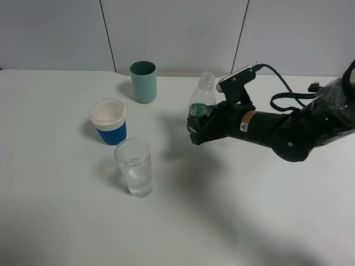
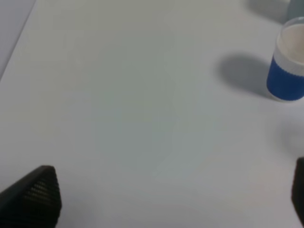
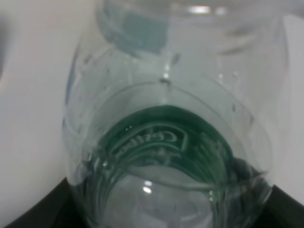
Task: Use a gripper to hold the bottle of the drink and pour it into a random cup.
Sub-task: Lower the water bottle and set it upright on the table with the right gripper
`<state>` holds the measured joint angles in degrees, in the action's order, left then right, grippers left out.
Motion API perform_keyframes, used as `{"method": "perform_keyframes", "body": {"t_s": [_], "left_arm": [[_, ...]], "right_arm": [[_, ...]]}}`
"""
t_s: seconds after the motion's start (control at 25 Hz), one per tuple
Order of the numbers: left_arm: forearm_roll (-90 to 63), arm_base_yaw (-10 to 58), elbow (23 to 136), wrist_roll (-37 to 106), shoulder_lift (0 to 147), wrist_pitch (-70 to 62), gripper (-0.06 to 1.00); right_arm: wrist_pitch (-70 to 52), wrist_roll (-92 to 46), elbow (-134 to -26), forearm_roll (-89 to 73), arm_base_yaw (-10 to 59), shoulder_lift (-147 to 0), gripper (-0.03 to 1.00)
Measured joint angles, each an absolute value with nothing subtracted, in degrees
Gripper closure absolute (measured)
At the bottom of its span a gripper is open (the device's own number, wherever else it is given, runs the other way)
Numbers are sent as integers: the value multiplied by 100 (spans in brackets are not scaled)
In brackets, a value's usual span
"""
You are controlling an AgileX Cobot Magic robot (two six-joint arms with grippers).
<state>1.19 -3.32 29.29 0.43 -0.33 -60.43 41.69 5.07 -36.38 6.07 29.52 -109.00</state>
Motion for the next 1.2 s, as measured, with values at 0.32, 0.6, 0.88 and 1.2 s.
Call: {"method": "perform_keyframes", "body": {"t_s": [0.32, 0.6, 0.88, 1.2], "left_arm": [[114, -332, 2929, 43, -33, -6043, -4], [114, -332, 2929, 43, -33, -6043, -4], [114, -332, 2929, 43, -33, -6043, -4], [114, -332, 2929, 43, -33, -6043, -4]], "right_arm": [[4291, 562, -3638, 746, 2952, -11002, 42], [4148, 567, -3638, 746, 2952, -11002, 42], [4109, 734, -3638, 746, 2952, -10996, 42], [4106, 763, -3638, 849, 2952, -11002, 25]]}}
